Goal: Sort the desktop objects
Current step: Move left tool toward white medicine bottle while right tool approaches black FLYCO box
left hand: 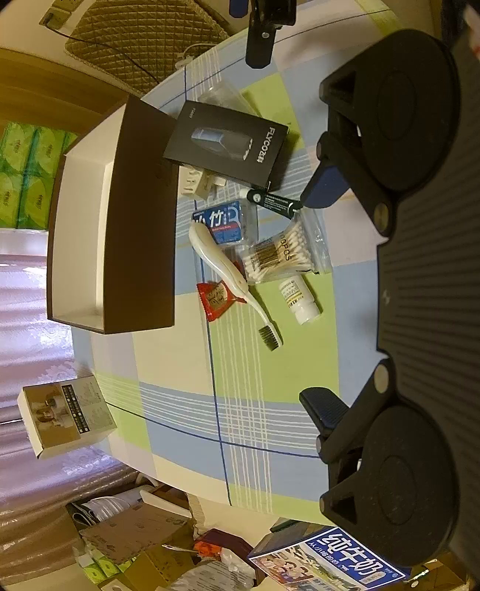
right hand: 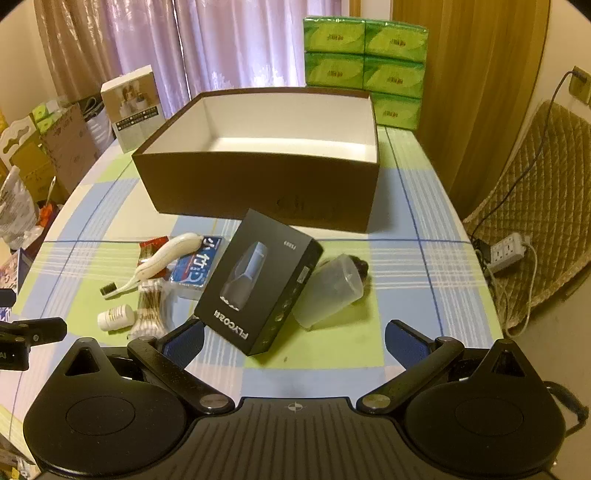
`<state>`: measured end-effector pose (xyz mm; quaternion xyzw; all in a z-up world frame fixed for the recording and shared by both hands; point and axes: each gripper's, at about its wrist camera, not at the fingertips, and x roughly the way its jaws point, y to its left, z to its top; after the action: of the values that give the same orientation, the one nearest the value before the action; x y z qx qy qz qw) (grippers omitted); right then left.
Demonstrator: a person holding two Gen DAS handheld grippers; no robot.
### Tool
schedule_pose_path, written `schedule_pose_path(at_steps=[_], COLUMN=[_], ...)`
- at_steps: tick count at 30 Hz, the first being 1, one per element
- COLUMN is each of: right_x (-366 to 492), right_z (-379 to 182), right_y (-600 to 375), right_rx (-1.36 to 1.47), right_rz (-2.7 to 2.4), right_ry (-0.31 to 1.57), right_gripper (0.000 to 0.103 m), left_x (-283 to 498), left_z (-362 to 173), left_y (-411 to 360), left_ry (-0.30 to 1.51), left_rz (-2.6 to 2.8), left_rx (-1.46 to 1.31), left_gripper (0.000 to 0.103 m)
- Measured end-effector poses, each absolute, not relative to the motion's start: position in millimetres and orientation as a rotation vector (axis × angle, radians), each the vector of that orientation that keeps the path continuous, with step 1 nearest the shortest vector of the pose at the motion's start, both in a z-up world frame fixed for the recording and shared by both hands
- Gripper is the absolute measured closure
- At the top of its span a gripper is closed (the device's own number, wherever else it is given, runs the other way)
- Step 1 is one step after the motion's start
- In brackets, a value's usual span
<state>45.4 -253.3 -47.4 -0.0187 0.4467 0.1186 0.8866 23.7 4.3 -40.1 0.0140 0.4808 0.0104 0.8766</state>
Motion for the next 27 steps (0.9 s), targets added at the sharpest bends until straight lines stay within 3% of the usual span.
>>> schedule_pose_path(at_steps=[19,27], right_x=[60.8,64.0], right_z=[-68.7,-77.1], right_y=[-241.8,-234.7], right_rx=[0.010,0.035], right_rz=[0.223,0.200], right_ry=[0.971,0.982], right_gripper=[0.002,0.002], left_x=[40.6,48.7], left_z=[-62.5,-78.7], left_y=[13.6,18.8], left_ry=[1.047,1.049], left_rz=[0.002,-0.065], left_rx=[0.056,0.095], left_gripper=[0.002,0.009])
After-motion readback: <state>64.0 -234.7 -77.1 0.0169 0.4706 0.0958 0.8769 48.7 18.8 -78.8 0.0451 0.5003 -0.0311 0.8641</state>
